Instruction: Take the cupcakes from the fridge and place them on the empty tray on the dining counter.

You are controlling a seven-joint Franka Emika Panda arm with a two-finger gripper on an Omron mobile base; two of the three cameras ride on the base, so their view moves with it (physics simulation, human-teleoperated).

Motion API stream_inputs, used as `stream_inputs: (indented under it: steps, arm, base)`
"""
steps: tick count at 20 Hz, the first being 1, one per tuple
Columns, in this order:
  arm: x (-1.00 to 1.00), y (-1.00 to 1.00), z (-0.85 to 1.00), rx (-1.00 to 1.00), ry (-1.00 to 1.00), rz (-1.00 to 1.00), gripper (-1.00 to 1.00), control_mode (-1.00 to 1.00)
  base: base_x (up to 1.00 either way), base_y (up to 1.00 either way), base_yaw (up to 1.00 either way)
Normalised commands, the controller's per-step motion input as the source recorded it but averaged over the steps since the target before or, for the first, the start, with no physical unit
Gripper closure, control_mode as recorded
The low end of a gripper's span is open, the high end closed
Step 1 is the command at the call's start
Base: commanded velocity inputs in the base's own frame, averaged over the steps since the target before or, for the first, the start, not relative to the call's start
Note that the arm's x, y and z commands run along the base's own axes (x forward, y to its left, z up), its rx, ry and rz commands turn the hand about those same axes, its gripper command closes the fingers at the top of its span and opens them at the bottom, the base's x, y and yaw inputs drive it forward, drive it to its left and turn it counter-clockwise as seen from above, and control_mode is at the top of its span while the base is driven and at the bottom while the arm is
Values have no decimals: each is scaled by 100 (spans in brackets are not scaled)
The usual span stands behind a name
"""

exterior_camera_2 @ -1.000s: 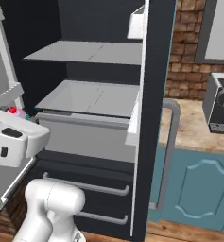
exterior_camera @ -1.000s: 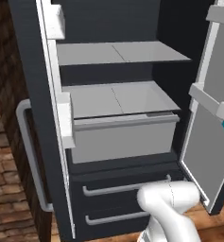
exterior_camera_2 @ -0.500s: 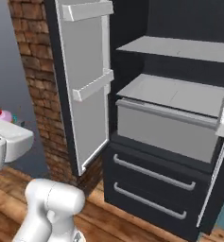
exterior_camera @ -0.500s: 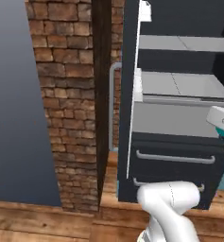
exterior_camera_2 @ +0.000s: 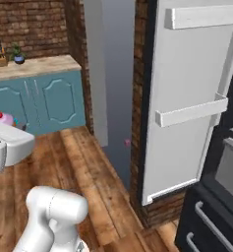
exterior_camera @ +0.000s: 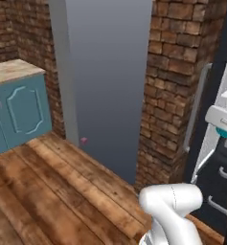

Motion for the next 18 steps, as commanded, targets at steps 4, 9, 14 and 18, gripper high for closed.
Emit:
stream_inputs:
  steps: [4,9,14,18]
  arm:
    - [0,0,0,0,0,0,100,100]
    - [0,0,0,0,0,0,100,100]
    - [0,0,0,0,0,0,100,100]
    - [0,0,0,0,0,0,100,100]
  base:
    - [0,0,100]
    - [0,3,100]
    - [33,5,97]
    - [100,-1,34]
